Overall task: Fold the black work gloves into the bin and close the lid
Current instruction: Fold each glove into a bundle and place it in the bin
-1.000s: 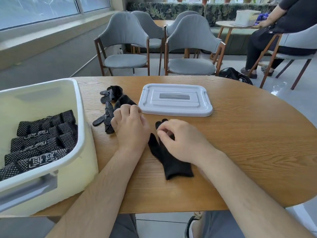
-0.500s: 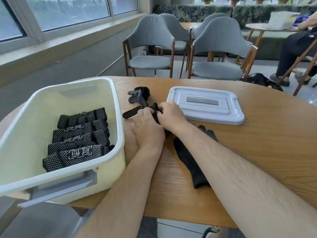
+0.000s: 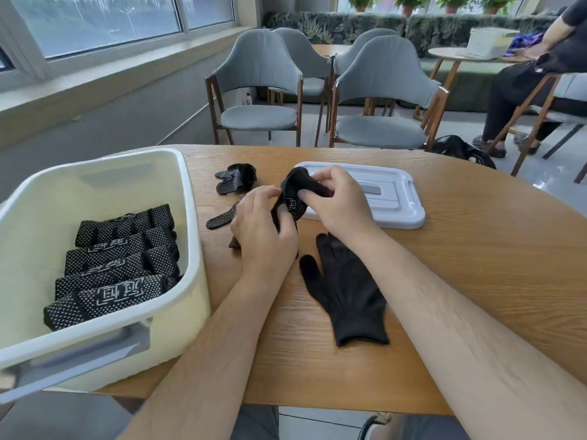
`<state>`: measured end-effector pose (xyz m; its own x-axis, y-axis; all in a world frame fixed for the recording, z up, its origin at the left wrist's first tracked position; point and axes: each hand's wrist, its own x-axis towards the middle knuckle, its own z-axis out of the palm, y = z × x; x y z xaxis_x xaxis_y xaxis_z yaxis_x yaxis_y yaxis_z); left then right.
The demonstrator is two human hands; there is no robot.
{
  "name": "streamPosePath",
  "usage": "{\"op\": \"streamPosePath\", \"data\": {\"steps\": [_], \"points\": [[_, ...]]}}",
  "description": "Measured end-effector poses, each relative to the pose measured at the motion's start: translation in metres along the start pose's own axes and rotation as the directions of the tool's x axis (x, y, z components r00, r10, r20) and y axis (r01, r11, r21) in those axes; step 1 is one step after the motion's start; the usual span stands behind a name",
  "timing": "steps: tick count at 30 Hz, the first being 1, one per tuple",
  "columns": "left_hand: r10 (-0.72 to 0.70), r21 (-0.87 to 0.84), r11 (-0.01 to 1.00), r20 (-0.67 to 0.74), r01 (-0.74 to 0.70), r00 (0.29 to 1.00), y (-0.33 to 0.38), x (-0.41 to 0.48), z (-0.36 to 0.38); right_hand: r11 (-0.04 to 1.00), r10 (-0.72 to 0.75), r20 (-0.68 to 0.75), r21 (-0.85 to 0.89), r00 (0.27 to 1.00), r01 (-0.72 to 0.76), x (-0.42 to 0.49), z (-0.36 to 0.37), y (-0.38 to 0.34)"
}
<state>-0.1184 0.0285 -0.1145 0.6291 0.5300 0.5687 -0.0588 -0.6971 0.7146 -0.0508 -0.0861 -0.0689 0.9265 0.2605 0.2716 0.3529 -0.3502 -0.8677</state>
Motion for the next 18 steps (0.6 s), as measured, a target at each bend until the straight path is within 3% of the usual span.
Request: {"op": "streamPosePath", "data": {"steps": [2, 6, 11, 18], "points": [[0.034, -0.156, 0.988, 0.062, -0.024, 0.997, 0.011, -0.005, -0.003, 1.000, -0.015, 0.013, 0.020, 1.000, 0.014, -0.002, -0.016, -0.006], [-0.095, -0.328, 0.928, 0.252, 0.177, 0.963, 0.020, -0.004, -0.007, 0.999, -0.029, 0.004, 0.041, 1.000, 0.029, -0.003, -0.048, -0.011], [-0.176, -0.415, 0.861, 0.298, 0.294, 0.938, 0.017, 0.001, -0.007, 0.999, -0.025, -0.046, 0.019, 0.999, 0.026, -0.006, -0.075, -0.010], [-0.097, -0.528, 0.808, 0.318, 0.261, 0.943, 0.026, -0.006, -0.011, 0.998, -0.033, -0.112, 0.047, 0.993, 0.039, -0.012, -0.079, -0.009]]}}
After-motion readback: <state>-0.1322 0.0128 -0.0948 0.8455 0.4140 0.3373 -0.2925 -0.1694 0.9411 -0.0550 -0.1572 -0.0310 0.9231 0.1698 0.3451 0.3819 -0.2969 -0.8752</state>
